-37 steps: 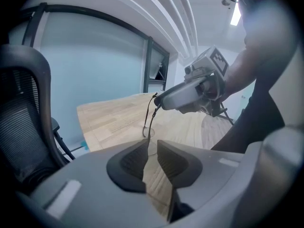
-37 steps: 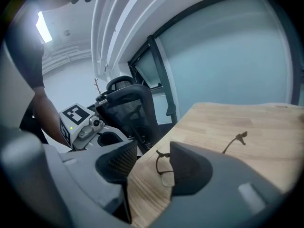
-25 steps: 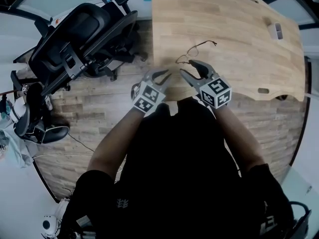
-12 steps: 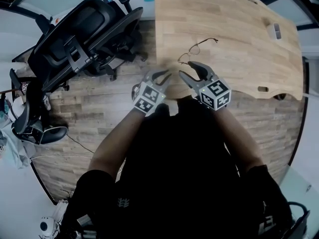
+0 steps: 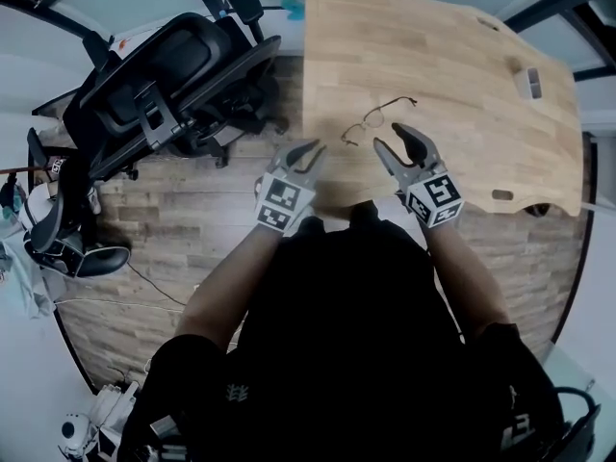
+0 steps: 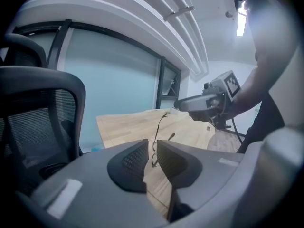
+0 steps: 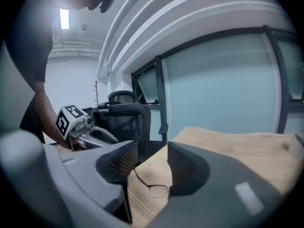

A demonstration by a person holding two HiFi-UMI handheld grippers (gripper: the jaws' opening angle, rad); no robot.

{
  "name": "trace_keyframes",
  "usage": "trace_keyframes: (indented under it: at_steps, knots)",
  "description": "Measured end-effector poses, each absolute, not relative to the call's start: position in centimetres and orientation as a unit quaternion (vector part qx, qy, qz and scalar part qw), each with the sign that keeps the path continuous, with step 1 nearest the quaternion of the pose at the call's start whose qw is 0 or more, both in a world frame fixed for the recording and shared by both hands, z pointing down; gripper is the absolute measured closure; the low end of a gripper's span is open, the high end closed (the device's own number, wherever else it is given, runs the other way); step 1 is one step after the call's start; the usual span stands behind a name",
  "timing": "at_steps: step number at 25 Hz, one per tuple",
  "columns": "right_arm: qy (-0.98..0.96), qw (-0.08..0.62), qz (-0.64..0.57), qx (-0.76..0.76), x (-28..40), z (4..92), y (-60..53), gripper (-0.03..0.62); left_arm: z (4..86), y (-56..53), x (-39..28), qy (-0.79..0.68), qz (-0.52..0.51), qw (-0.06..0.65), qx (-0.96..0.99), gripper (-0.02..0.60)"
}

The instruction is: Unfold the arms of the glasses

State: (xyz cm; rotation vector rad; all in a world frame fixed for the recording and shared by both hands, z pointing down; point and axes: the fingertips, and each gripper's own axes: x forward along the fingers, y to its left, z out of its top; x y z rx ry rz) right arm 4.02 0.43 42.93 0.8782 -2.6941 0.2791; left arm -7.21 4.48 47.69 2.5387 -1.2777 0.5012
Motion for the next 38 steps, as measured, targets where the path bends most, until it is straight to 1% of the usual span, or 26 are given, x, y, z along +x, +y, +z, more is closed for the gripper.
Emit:
trace_keyframes:
  at_steps: [6,7,8,10,11,12,19,27,38]
  knots:
    - [-0.932,0.143,0.086,0.323,6.9,42.7,-2.5,0.431,45.2,3.3,-8.0,-0.497,0.136,0.127,0.847,0.555]
    - [-0.932,0.142,0.086,0.324,7.4,42.7,-2.8,0.446,45.1,3.2,-8.1,-0.506,0.134,0.126,0.843,0.561]
    - [-0.931,0.141,0.085,0.325,7.8,42.7,-3.1,0.480,45.0,3.1,-8.1,-0.513,0.133,0.126,0.839,0.566]
    - [-0.932,0.141,0.079,0.324,8.6,42.6,-3.6,0.526,44.9,2.7,-7.8,-0.524,0.131,0.124,0.832,0.569]
    - [-0.933,0.143,0.074,0.322,8.9,42.7,-3.8,0.576,45.0,2.5,-7.7,-0.527,0.132,0.124,0.830,0.569]
    - [-0.934,0.147,0.069,0.317,9.0,42.9,-3.9,0.591,45.1,2.3,-7.6,-0.529,0.133,0.127,0.828,0.569]
    - [-0.938,0.163,0.076,0.297,9.7,45.2,-4.4,0.592,46.5,2.7,-6.8,-0.540,0.152,0.143,0.815,0.569]
    - [-0.936,0.163,0.079,0.301,10.6,45.6,-5.9,0.592,45.7,2.2,-6.5,-0.545,0.165,0.120,0.813,0.569]
    - [-0.936,0.161,0.079,0.304,11.4,45.3,-7.1,0.592,45.7,1.5,-5.6,-0.546,0.166,0.121,0.812,0.569]
